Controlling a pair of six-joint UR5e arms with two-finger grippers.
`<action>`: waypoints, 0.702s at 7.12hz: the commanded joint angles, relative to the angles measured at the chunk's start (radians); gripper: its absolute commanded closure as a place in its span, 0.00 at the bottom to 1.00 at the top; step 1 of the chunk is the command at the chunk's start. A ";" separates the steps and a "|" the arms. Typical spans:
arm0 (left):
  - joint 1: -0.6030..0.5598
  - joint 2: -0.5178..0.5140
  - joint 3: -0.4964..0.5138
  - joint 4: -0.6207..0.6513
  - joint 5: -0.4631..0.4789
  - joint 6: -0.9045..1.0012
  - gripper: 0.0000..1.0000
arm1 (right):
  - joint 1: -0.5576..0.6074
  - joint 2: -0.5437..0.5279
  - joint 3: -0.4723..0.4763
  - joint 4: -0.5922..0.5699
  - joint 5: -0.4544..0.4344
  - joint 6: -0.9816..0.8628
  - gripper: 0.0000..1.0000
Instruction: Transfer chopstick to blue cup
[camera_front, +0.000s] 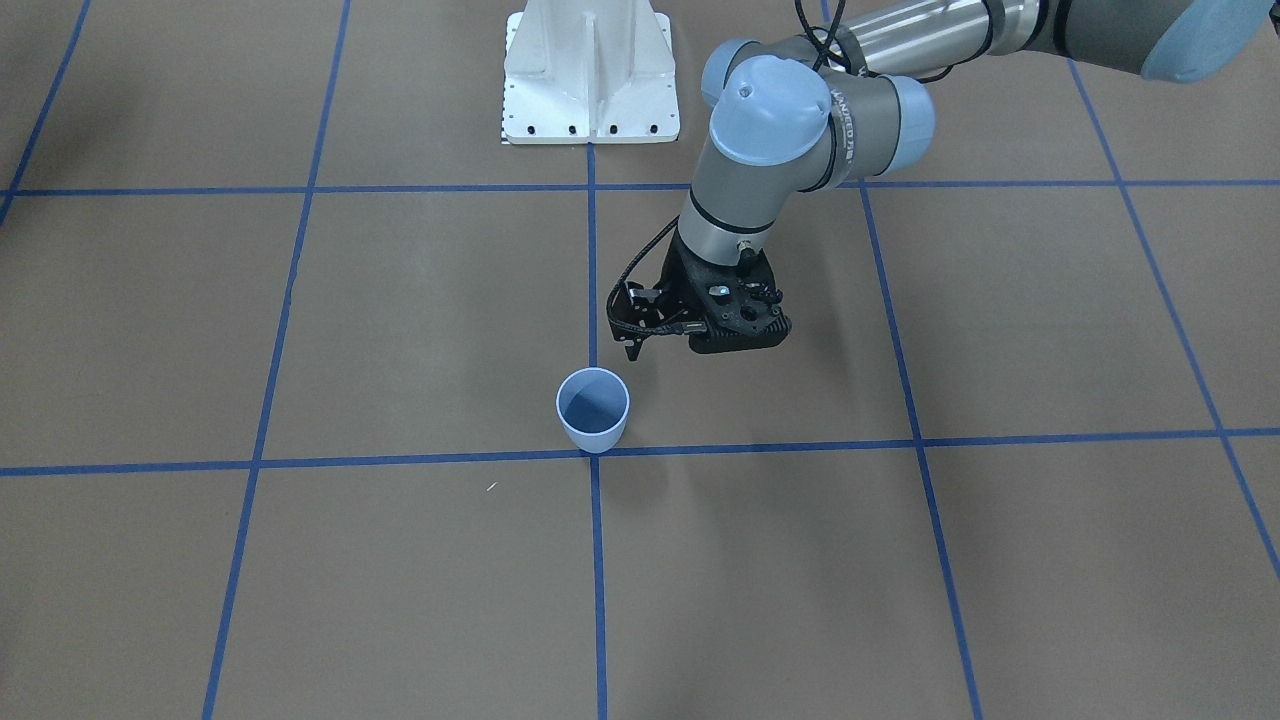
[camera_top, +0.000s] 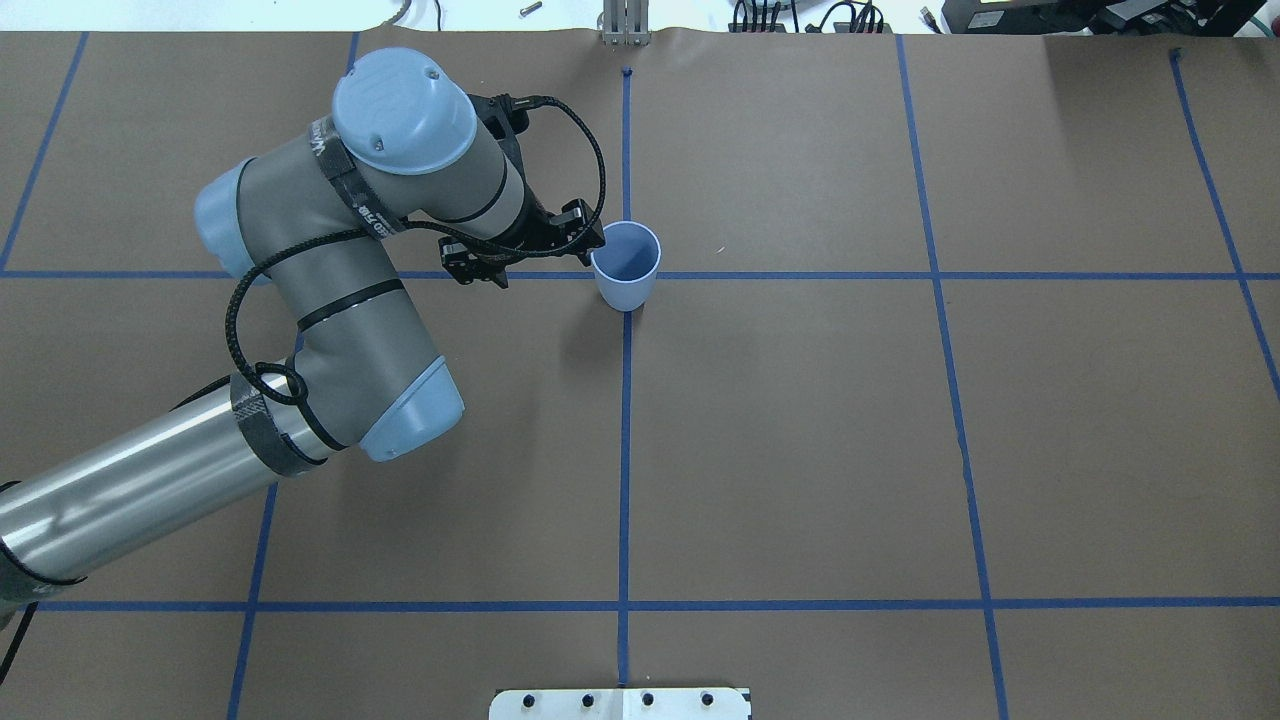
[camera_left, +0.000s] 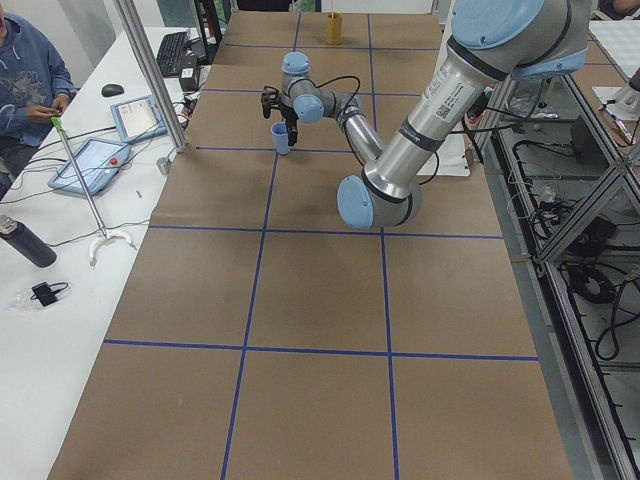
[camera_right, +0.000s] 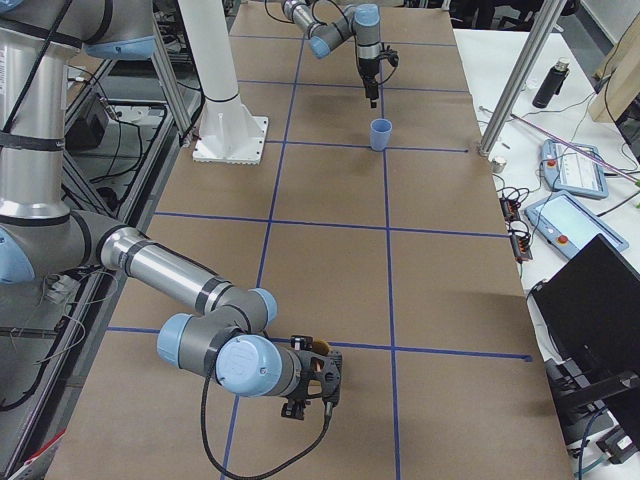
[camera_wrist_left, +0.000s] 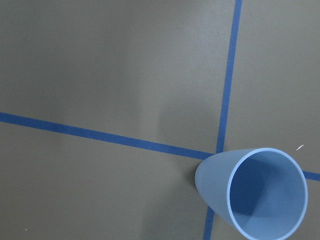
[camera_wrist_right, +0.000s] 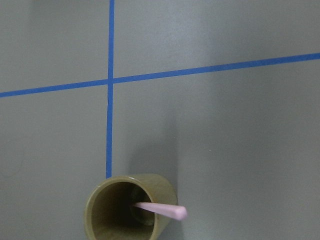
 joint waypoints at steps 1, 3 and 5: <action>0.000 0.000 0.000 0.000 0.000 0.001 0.03 | -0.046 0.021 -0.025 0.000 0.025 0.008 0.13; 0.000 0.000 -0.001 0.000 0.000 0.000 0.03 | -0.049 0.041 -0.061 0.000 0.034 0.007 0.38; 0.000 0.002 0.000 0.000 0.000 0.001 0.03 | -0.057 0.050 -0.074 0.002 0.036 0.005 0.48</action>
